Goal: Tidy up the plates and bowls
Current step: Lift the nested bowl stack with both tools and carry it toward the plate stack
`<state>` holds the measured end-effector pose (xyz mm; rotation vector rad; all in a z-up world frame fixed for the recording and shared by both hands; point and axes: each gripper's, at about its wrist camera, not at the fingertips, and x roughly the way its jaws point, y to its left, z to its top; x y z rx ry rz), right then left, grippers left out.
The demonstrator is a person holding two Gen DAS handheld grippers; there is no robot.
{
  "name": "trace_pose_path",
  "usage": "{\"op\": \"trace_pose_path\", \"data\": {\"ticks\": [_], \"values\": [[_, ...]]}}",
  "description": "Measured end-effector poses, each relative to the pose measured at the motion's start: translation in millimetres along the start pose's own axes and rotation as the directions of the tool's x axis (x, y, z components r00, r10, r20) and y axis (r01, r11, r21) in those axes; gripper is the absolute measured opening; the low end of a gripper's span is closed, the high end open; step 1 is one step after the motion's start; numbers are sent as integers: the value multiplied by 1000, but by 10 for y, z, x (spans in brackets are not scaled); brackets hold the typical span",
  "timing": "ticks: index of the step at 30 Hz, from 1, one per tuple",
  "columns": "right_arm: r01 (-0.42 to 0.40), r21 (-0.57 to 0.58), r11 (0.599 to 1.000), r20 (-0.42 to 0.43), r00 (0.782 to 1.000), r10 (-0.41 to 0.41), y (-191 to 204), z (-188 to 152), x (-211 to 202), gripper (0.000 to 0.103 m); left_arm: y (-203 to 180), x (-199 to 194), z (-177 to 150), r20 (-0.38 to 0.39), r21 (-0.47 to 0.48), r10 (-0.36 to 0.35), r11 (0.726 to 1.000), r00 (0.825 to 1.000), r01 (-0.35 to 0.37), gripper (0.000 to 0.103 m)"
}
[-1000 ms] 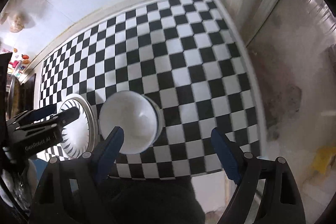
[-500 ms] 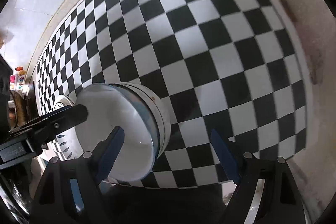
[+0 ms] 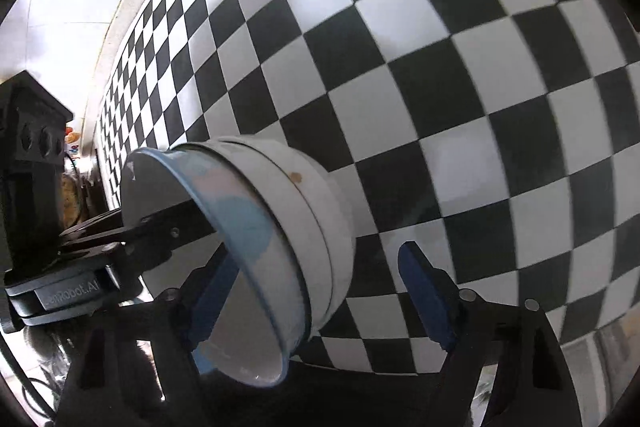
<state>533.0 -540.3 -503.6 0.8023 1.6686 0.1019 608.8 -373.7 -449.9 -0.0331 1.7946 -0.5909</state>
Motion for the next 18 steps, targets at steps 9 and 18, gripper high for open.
{"op": "trace_pose_path", "data": {"ticks": [9,18], "values": [[-77,-3,997,-25,997,77,-24,82,218,64,8,66,-26,4,-3,-79,997,997,79,61],[-186,36,982,-44,981,188,-82,74,302,57,-27,-40,-95,38,24,-9,1000,999,8,60]]}}
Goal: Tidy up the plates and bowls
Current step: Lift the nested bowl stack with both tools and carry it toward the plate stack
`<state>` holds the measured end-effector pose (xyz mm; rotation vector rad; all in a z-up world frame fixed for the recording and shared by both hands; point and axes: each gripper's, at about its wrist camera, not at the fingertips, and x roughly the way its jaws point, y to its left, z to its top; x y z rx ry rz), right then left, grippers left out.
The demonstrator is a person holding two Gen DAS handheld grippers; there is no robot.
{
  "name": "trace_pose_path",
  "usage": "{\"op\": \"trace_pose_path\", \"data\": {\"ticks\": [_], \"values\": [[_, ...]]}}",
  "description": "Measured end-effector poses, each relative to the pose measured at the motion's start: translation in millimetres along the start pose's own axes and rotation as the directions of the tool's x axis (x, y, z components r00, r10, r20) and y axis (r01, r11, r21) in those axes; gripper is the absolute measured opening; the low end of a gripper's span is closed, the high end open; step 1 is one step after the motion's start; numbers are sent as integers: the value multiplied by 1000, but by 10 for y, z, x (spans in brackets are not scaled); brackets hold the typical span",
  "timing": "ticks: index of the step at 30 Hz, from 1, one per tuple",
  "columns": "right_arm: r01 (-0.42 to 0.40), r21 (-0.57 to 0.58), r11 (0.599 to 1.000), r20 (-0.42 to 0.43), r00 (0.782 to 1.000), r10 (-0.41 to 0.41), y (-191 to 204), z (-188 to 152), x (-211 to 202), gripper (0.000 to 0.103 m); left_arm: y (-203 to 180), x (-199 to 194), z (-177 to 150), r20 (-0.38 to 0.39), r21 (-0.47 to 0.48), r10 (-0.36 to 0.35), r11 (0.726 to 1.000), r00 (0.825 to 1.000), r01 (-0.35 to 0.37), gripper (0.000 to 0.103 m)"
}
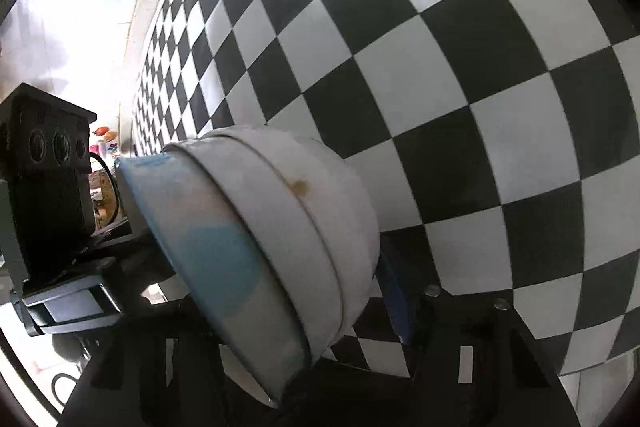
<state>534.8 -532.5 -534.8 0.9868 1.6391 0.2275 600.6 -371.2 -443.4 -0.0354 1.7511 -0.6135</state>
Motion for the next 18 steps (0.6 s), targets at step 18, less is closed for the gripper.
{"op": "trace_pose_path", "data": {"ticks": [18], "values": [[-28,-15,999,-38,999,27,600,13,81,54,135,-394,-54,36,-41,31,999,999,-30,60]]}}
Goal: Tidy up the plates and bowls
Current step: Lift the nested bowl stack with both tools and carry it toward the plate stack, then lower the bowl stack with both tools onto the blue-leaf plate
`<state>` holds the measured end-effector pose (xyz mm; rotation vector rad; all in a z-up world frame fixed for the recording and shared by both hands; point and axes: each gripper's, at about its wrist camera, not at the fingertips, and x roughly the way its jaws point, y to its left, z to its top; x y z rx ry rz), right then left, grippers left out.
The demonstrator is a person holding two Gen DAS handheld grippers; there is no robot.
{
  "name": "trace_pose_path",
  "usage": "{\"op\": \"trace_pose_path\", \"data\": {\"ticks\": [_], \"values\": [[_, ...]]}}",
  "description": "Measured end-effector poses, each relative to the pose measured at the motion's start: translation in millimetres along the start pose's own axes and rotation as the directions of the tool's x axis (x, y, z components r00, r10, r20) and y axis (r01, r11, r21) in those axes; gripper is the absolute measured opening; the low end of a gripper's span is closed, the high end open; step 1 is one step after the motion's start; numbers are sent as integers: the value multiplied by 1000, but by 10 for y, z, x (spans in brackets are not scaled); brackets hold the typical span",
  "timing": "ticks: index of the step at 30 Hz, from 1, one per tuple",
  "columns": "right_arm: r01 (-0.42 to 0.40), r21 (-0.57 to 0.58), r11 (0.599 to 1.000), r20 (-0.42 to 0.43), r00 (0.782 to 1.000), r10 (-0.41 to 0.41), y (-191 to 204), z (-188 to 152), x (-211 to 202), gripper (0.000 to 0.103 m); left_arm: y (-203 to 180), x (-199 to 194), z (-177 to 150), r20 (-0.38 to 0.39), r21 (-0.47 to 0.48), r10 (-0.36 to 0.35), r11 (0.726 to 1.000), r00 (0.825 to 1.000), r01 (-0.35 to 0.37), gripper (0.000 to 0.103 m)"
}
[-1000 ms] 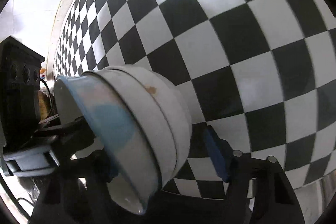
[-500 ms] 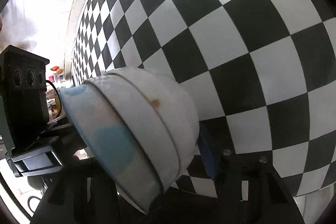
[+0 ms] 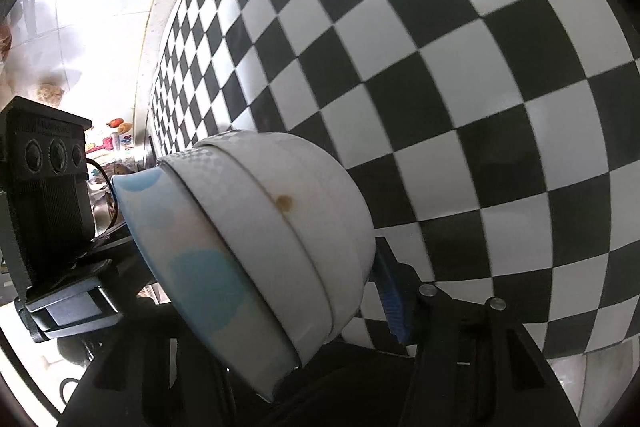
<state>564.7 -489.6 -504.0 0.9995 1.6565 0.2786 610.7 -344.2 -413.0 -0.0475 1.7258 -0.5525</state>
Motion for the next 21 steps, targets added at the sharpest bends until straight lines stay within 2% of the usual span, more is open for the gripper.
{"op": "trace_pose_path", "data": {"ticks": [12,21], "values": [[-27,-67,997,-35,999,25,690,-37,163,53,347,-504,-132,55,-45,24,999,998,-21,60],[-29,-138,990,-98,995,15,1188,-176,421,53,882,-849,-352,97,-124,42,992,994,-30,60]]}}
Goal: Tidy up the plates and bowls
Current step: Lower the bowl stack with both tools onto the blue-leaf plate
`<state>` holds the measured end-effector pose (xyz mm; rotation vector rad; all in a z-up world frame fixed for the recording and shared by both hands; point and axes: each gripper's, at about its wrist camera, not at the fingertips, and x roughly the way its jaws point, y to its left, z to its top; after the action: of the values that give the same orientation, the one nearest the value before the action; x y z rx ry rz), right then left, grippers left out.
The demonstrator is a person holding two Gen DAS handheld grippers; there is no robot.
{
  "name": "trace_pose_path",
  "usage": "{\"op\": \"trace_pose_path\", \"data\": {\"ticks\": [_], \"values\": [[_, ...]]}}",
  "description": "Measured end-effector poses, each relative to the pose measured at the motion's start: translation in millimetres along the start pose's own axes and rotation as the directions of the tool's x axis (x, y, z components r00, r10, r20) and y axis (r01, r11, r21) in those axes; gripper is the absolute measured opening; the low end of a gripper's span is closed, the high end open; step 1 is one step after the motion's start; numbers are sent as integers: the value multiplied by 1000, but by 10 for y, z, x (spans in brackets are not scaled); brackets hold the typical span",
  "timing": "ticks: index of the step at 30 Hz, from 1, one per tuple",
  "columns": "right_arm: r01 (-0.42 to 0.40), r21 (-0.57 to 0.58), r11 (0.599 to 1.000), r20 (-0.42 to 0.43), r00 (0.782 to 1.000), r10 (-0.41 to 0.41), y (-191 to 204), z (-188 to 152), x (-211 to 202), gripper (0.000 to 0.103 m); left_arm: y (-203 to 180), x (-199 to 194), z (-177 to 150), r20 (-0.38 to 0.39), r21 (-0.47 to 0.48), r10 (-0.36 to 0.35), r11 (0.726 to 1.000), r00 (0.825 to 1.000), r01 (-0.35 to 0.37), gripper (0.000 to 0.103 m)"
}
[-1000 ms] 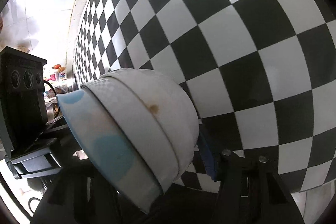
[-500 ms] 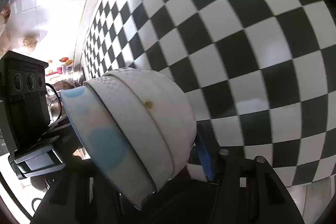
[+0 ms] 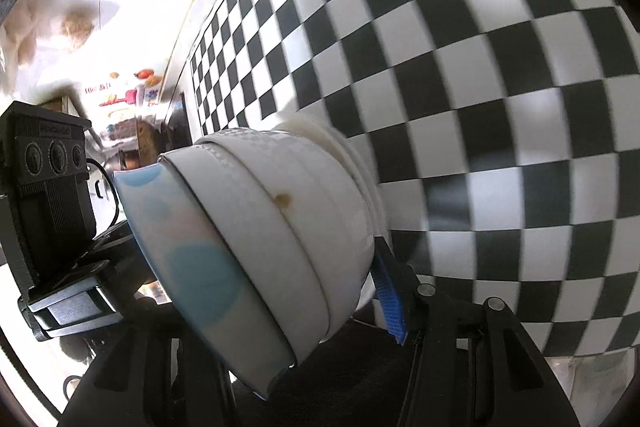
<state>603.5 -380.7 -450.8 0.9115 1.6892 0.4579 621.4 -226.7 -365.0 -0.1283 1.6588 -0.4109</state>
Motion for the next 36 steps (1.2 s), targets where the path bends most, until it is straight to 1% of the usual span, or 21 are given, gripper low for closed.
{"op": "trace_pose_path", "data": {"ticks": [7,12,19,22,26,32,36], "values": [[20,-31,999,-70,997,-22,271,-31,389,53,428,-29,-131,5,-77,-4,997,1000,5,60],[47,-37,998,-119,992,-52,400,-20,680,53,634,33,-195,-4,-131,-15,991,1000,15,59],[87,-26,996,-161,983,-90,353,27,918,53,888,159,-241,-25,-198,-42,980,999,36,60],[104,-27,994,-164,981,-107,344,32,958,53,961,201,-271,-33,-217,-51,975,998,42,60],[130,-49,990,-158,978,-136,379,50,958,53,958,205,-260,-28,-214,-52,976,998,45,59],[167,-54,985,-158,972,-173,389,64,945,52,1018,212,-291,-35,-219,-75,973,997,66,59],[170,-47,984,-165,971,-175,367,65,936,52,1020,209,-292,-34,-216,-79,974,996,70,59]]}}
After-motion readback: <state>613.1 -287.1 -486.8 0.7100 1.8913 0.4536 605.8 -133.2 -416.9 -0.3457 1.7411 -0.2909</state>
